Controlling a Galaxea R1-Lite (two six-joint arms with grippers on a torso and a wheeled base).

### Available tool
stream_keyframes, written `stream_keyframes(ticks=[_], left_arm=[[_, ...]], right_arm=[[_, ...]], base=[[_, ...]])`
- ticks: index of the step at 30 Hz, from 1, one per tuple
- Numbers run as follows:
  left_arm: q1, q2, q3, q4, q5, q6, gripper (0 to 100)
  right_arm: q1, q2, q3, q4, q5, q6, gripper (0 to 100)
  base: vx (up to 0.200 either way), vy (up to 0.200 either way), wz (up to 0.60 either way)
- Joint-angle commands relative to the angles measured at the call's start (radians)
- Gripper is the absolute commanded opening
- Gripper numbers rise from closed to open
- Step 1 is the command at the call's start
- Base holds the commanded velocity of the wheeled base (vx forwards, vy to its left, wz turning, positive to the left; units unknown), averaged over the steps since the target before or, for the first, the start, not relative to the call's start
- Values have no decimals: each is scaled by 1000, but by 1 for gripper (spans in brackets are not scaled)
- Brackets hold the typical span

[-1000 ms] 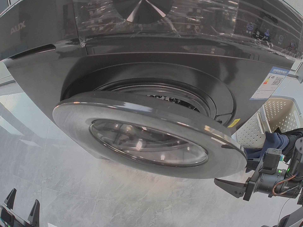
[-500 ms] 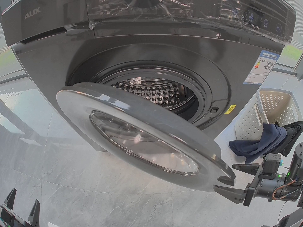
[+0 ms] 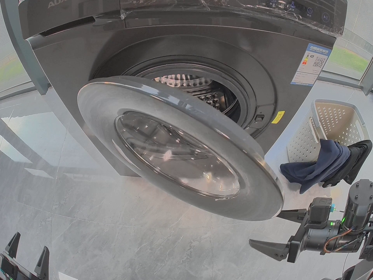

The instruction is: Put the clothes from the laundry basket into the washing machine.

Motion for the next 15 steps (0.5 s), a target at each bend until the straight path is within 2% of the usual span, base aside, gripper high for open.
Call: stream_keyframes(ticks=[1,6,8,9,10,11,15], left_arm=[[0,-10,16,0,1,-1,100],[0,-10,16,0,1,0,100],[0,-10,16,0,1,-1,100],[0,-10,16,0,1,0,100],[0,-10,16,0,1,0,100],[0,-10,16,0,1,0,100],[0,-10,16,0,1,0,100]], right_arm=[[5,-3,44,-17,2,0,100],[-33,-31,131,-23,-7,-14,100],[-72,-49,159,-12,-9,-19,100],[-116,-52,175,-11,-12,-22,100],[-116,-52,175,-11,-12,-22,100],[-164,-49,180,-9,-12,-25,100],[-260,-31,169,-11,-4,-52,100]], base=[[0,0,0],[0,0,0],[0,0,0],[0,0,0],[0,0,0],[0,0,0],[0,0,0]])
